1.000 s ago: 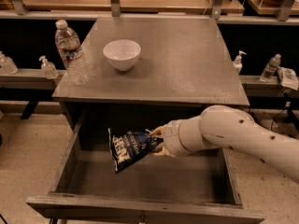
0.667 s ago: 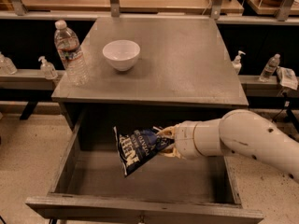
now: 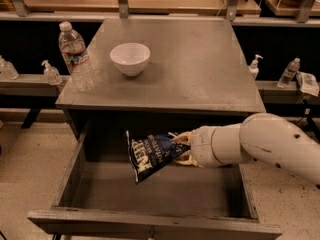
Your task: Pick blue chip bag from top drawer and place on counter
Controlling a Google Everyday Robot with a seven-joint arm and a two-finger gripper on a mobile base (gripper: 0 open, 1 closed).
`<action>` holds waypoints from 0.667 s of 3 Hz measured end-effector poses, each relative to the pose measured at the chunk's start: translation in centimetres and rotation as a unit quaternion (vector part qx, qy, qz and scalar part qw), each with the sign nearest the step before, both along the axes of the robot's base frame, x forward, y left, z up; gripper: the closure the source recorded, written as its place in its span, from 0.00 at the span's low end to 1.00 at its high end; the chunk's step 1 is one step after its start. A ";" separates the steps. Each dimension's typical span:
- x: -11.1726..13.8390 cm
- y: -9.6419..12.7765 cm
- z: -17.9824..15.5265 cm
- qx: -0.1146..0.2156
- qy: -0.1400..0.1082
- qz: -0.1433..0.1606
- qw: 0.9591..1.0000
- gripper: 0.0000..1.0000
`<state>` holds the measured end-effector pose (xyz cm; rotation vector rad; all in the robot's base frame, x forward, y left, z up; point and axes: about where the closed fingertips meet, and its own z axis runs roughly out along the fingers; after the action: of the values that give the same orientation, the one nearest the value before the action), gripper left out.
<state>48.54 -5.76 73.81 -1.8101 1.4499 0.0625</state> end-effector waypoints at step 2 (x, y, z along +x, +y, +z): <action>-1.0 -2.5 7.4 -0.002 0.007 -0.051 0.999 1.00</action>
Offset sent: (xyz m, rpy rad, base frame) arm -0.0182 -0.0491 0.1297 0.0030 0.0008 -0.1587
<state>47.53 -8.21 81.22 -1.7389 1.5500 0.0200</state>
